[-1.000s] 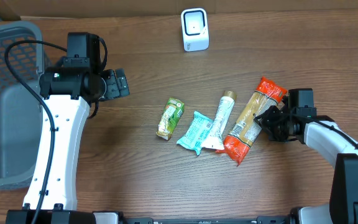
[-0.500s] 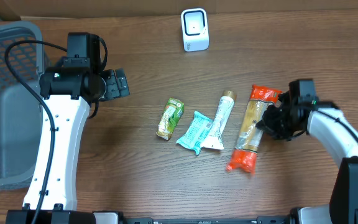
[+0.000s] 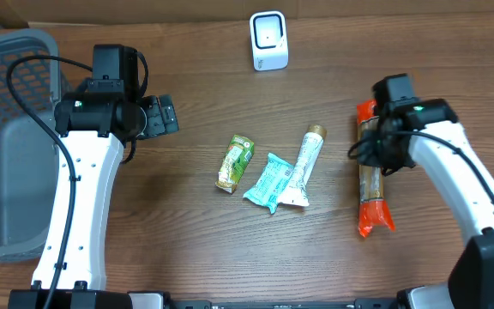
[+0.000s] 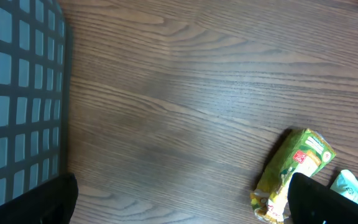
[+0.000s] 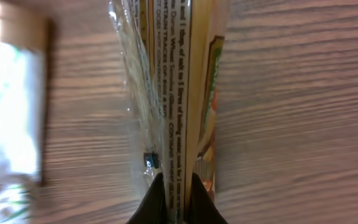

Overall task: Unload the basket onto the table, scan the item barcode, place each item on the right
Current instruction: 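Rotate the spaghetti package upright with the right gripper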

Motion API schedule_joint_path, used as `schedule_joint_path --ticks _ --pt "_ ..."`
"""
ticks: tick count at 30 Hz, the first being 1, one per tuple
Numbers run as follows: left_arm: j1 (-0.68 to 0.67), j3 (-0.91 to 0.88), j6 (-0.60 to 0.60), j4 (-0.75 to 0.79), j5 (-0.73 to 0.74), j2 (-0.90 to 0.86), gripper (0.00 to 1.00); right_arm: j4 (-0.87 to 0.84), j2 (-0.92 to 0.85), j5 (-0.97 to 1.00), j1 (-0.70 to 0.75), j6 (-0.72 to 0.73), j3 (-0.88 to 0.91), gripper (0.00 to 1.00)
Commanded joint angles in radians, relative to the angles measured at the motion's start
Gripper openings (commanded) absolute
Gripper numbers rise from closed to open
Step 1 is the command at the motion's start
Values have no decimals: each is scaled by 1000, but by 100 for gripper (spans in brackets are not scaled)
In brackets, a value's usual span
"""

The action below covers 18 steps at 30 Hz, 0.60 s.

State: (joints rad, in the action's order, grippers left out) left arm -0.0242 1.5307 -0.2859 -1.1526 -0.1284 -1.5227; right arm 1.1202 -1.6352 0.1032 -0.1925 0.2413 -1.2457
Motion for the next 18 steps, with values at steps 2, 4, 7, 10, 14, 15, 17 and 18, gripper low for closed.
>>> schedule_joint_path --ticks 2,4,7,10,14,15,17,18 --pt "-2 -6 -6 2 -10 -4 100 -7 -58 140 -27 -6 -30 4" --pt "-2 -6 -6 2 -10 -4 99 -8 -92 140 -38 -6 -30 4" --pt "-2 -6 -6 2 -10 -4 99 -8 -147 139 -66 -7 -30 11" --pt "-2 -6 -6 2 -10 -4 99 -14 -168 89 -92 -8 -30 27" --pt "-2 -6 -6 2 -10 -4 100 -23 -168 42 -98 -15 -31 62" --pt "-2 -6 -6 2 -10 -4 100 -23 -168 41 -90 -15 -31 68" --pt "-2 -6 -6 2 -10 -4 100 -22 -168 35 -68 -15 -31 74" --pt "-2 -6 -6 2 -10 -4 100 -22 -168 23 -53 -15 -31 76"
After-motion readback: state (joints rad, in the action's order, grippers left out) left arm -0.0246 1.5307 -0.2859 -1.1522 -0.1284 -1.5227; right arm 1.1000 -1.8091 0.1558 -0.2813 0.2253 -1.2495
